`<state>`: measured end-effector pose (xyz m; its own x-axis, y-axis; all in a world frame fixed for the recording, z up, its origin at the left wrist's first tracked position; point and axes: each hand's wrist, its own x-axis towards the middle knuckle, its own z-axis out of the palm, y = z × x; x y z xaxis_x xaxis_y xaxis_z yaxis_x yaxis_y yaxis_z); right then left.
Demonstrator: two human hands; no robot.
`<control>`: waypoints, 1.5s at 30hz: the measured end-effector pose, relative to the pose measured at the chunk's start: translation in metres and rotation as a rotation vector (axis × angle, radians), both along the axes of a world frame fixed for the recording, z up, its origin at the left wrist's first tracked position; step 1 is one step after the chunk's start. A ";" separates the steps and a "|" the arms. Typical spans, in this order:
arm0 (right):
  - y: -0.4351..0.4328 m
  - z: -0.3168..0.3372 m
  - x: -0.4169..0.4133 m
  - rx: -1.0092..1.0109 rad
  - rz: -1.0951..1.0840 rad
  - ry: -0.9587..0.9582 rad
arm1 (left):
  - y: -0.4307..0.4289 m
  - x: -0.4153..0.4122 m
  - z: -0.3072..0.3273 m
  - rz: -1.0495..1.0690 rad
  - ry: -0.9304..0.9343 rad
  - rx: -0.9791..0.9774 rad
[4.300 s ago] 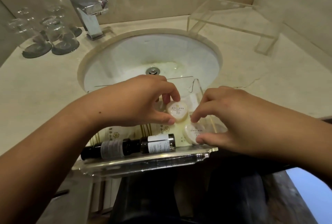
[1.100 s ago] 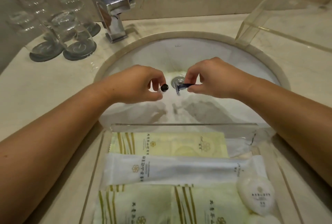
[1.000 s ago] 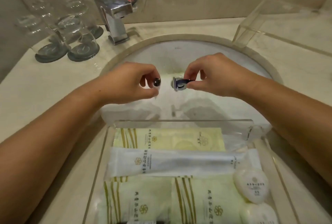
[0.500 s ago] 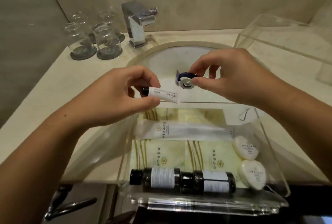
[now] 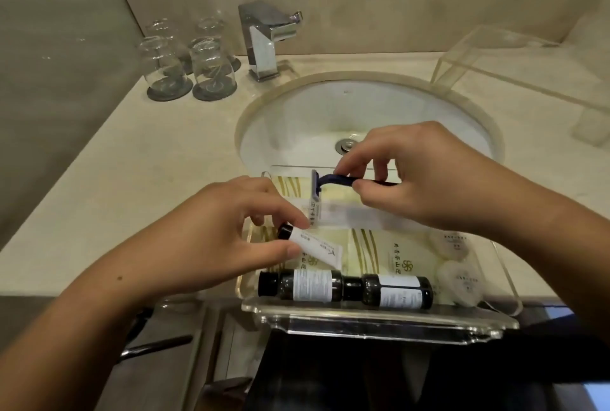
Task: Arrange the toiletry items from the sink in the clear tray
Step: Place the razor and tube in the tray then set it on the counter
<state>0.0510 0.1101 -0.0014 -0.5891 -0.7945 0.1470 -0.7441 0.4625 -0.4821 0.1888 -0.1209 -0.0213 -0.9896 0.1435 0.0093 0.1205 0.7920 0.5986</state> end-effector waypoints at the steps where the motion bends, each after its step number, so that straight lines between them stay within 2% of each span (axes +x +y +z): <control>1: 0.000 0.000 0.002 0.005 0.009 0.001 | 0.000 0.002 0.000 -0.010 0.009 -0.012; 7: -0.001 0.000 0.014 0.032 0.050 -0.030 | -0.001 0.012 0.005 -0.014 0.045 0.002; 13: -0.011 0.000 0.031 0.030 0.107 -0.114 | -0.019 0.007 0.013 0.147 0.184 0.006; 21: -0.026 -0.012 0.044 0.019 0.159 -0.137 | -0.022 0.006 0.002 0.046 0.111 -0.026; 31: -0.022 -0.015 0.046 0.059 0.151 -0.077 | -0.020 0.010 -0.004 0.052 0.058 -0.020; 35: -0.001 -0.010 0.045 -0.019 0.026 -0.063 | -0.017 0.020 -0.004 0.142 0.082 -0.010; 39: 0.038 -0.013 0.053 -0.162 -0.224 -0.048 | -0.007 0.039 -0.011 0.301 0.114 0.053; 42: 0.063 -0.023 0.067 -0.197 -0.406 -0.084 | 0.015 0.052 -0.020 0.394 0.042 0.167; 45: 0.080 -0.032 0.084 -0.214 -0.517 -0.162 | 0.035 0.060 -0.027 0.385 0.000 0.181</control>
